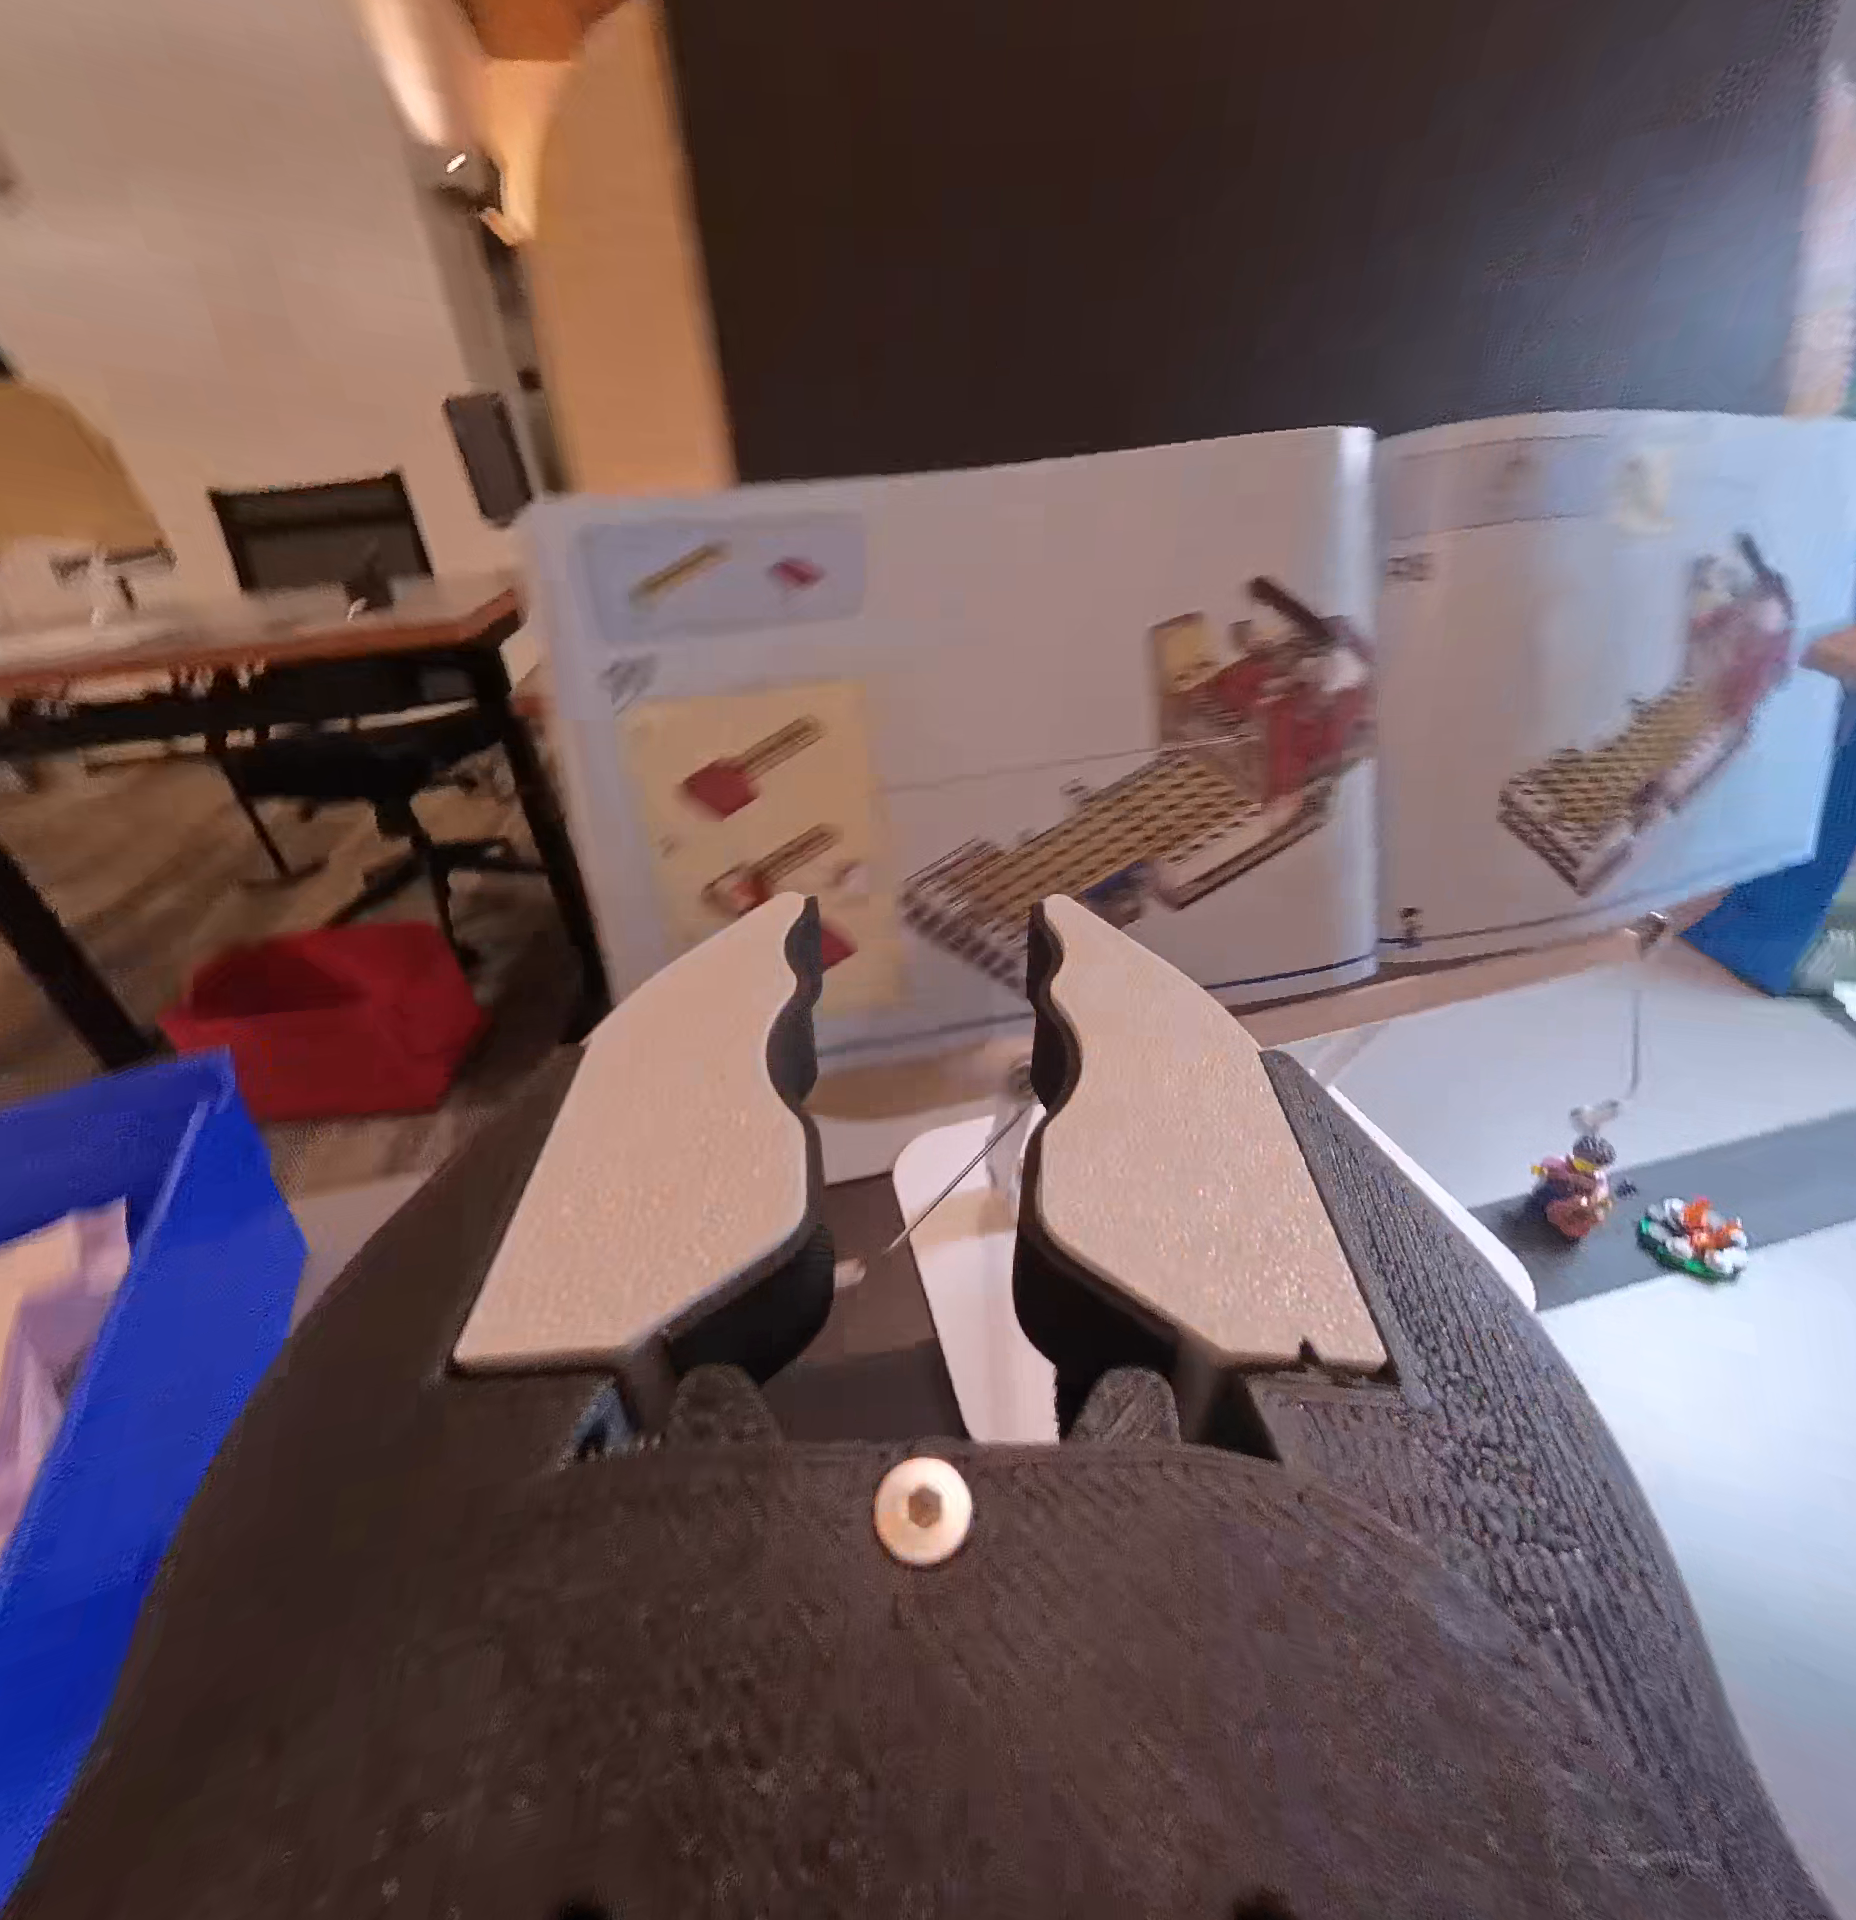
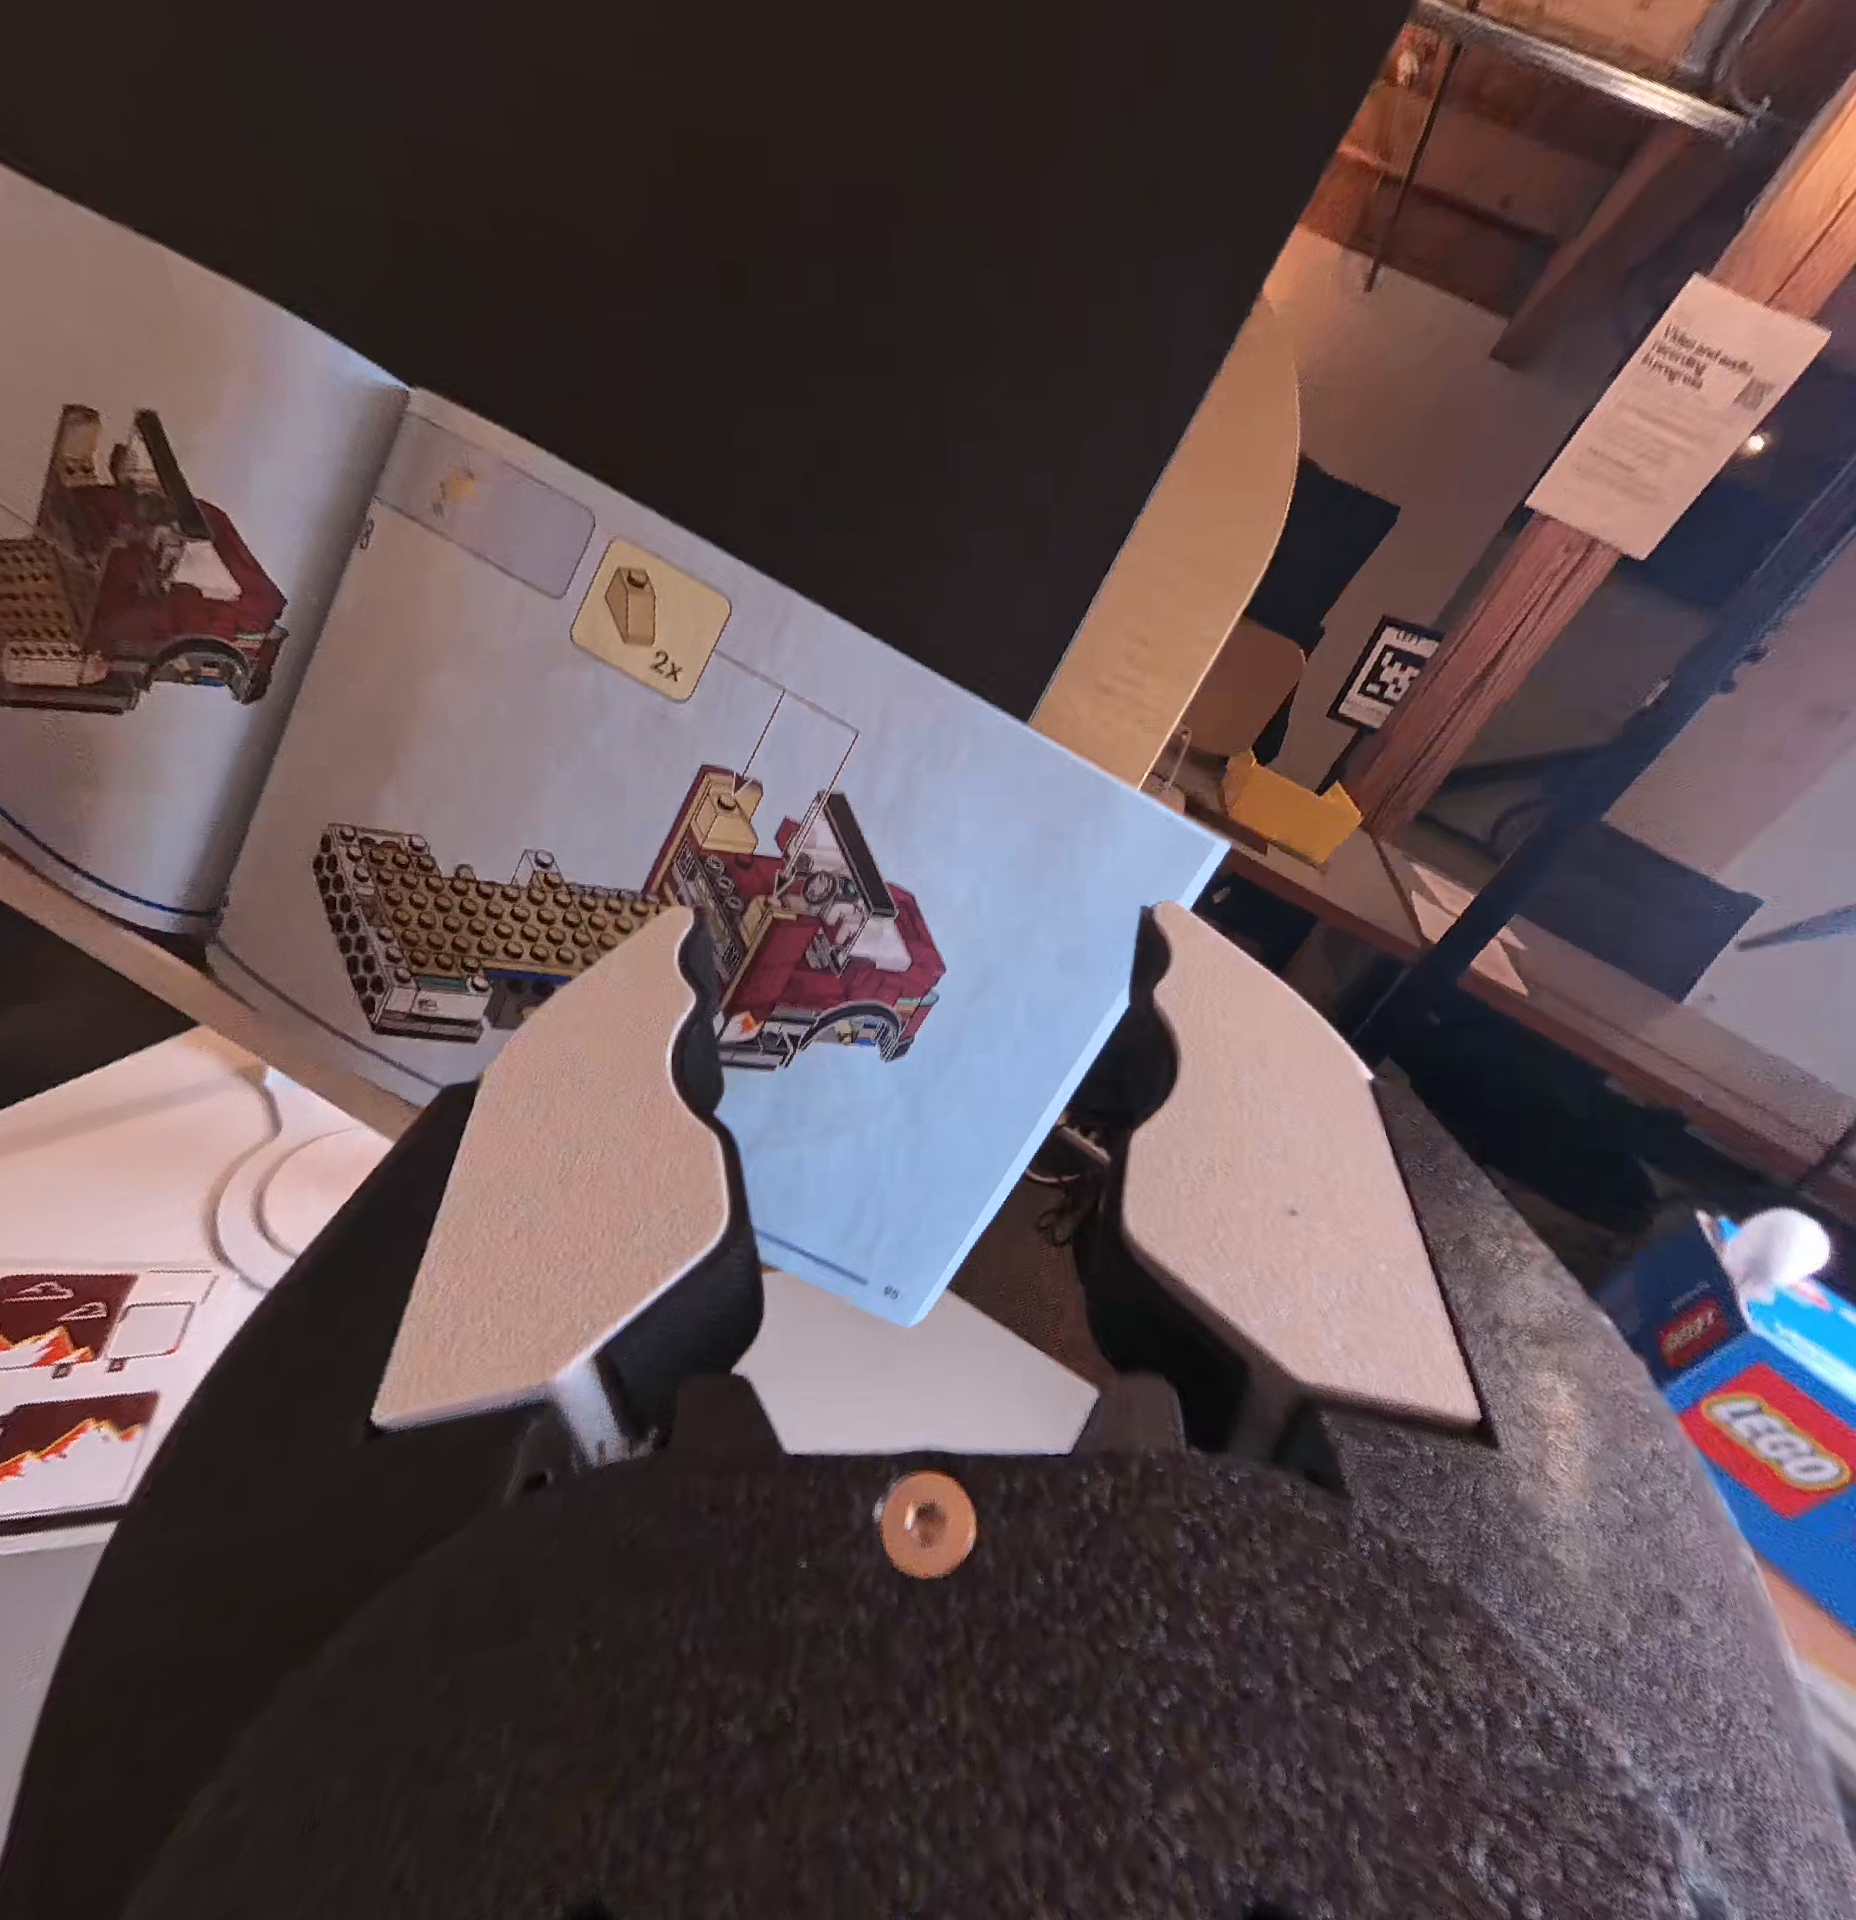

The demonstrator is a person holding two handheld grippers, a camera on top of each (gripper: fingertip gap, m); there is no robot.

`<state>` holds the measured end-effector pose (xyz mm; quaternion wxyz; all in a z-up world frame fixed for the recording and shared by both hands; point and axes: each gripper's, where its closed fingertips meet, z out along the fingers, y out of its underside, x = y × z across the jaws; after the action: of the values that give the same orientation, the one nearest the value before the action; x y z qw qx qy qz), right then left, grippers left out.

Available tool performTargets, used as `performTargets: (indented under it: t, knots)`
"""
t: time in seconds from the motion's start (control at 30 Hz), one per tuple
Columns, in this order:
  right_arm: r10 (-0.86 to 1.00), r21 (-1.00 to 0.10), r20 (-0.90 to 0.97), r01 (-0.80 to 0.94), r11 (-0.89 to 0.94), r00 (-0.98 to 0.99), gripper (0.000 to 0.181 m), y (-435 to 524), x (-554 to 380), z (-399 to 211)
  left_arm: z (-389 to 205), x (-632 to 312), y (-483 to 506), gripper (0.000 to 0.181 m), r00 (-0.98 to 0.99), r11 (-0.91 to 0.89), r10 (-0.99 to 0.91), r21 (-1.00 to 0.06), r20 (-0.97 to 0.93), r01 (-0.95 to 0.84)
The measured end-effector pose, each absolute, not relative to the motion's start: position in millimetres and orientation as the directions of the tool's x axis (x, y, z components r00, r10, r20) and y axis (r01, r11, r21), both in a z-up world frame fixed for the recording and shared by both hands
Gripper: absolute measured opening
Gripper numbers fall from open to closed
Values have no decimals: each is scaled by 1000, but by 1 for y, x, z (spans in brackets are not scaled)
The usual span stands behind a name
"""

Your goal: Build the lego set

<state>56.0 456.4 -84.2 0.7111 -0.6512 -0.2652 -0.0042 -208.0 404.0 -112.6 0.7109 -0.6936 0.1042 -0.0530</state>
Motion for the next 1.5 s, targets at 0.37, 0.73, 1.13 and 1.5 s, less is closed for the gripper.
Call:
performTargets:
  t: [0.37, 0.73, 1.13, 1.5]
  knots:
    - [389, -934, 355, 343, 101, 850, 82, 481, 51, -85, -116, -96, 439, 26, 841, 18, -396, -919, -368, -394]
    - [343, -895, 445, 396, 207, 827, 17, 453, 44, -78, -122, -99, 436, 29, 851, 26, -411, -937, -327, -347]
    - [570, -867, 499, 391, 311, 653, 15, 382, 23, -94, -101, -24, 359, 40, 620, 58, -771, -986, -145, -158]
    - [722, -864, 493, 375, 337, 485, 8, 337, 3, -115, -90, -2, 353, 18, 462, -148, -871, -986, 168, 79]
